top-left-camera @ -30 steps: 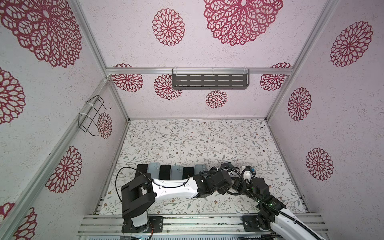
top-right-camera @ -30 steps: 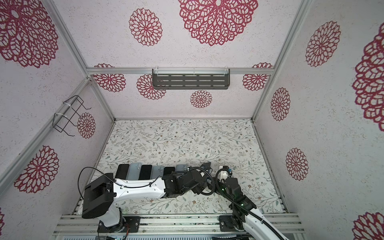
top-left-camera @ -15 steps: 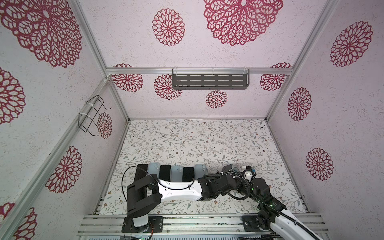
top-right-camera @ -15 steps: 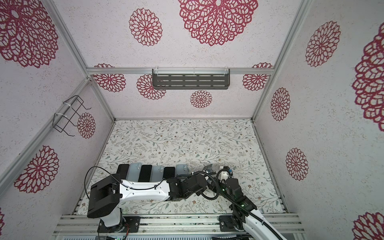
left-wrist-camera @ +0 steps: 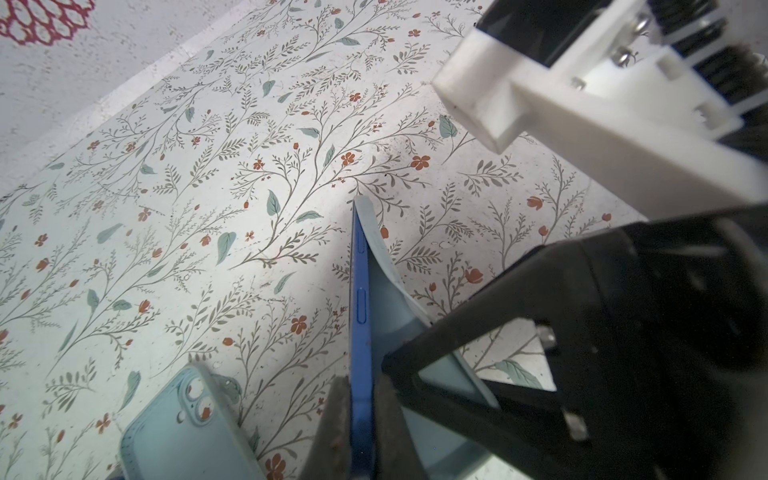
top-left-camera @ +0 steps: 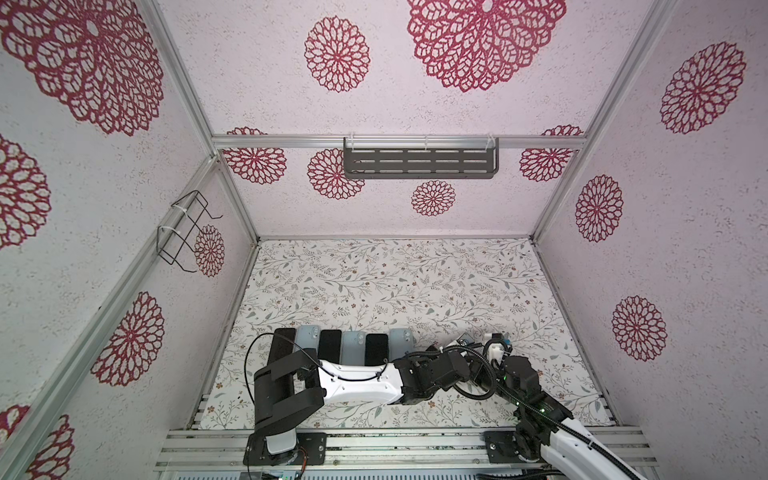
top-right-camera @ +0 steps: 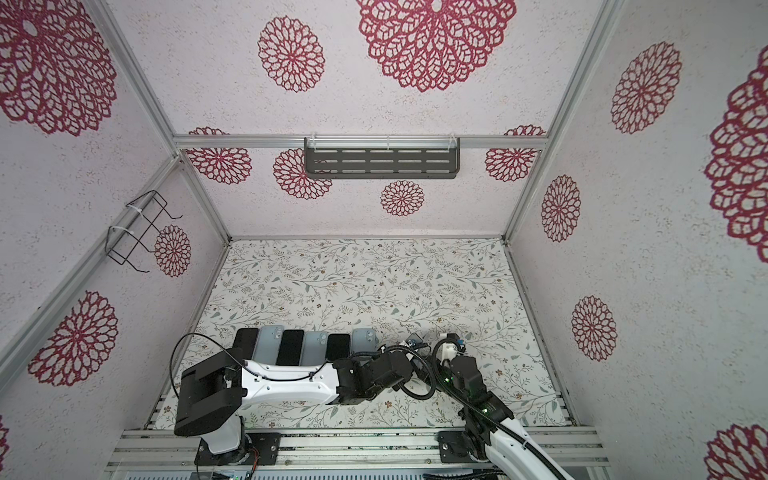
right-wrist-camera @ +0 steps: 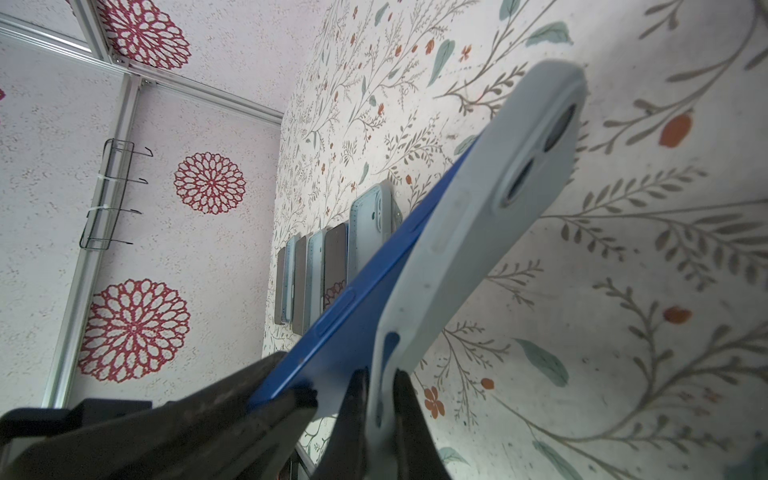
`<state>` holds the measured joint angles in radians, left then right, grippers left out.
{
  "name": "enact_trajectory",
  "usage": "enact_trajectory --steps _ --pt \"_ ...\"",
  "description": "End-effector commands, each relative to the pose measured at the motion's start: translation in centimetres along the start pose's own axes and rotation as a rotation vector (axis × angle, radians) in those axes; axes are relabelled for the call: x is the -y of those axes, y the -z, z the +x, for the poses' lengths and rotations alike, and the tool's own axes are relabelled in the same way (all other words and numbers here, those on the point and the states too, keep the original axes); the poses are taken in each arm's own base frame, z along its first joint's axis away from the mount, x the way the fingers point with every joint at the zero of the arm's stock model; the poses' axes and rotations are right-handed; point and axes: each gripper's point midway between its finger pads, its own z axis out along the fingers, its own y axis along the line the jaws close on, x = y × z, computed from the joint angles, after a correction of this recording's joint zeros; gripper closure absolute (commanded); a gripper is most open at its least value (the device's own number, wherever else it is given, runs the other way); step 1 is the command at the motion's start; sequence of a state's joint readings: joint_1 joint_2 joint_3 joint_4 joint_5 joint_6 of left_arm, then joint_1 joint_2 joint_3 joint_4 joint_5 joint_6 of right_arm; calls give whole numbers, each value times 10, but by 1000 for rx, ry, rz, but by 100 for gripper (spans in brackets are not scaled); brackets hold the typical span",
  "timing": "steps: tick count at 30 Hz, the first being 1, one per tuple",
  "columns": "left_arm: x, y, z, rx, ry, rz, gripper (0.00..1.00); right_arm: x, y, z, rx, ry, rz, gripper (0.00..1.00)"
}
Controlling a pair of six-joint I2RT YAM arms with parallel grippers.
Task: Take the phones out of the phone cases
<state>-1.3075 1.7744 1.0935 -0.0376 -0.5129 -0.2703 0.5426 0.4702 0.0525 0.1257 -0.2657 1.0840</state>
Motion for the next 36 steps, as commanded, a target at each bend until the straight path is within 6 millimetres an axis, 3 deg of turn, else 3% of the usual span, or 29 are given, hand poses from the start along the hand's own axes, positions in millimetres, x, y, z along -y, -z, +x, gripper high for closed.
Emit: enact_trajectory --steps 1,7,11,14,21,36 --pt "-3 13 -17 66 69 1 100 -25 3 -11 31 26 -75 100" --pt "-29 43 -34 88 40 -111 100 -3 5 -14 43 66 64 100" --pt "-44 57 -29 56 -30 -223 100 18 8 -16 45 110 189 100" --pt "-52 61 -23 18 -68 -282 100 22 10 -18 45 119 222 100" --pt "-55 49 -11 -111 -191 -402 100 20 18 -21 36 148 267 100" --pt "-30 16 22 -319 -409 -486 100 14 21 -16 -21 162 262 100"
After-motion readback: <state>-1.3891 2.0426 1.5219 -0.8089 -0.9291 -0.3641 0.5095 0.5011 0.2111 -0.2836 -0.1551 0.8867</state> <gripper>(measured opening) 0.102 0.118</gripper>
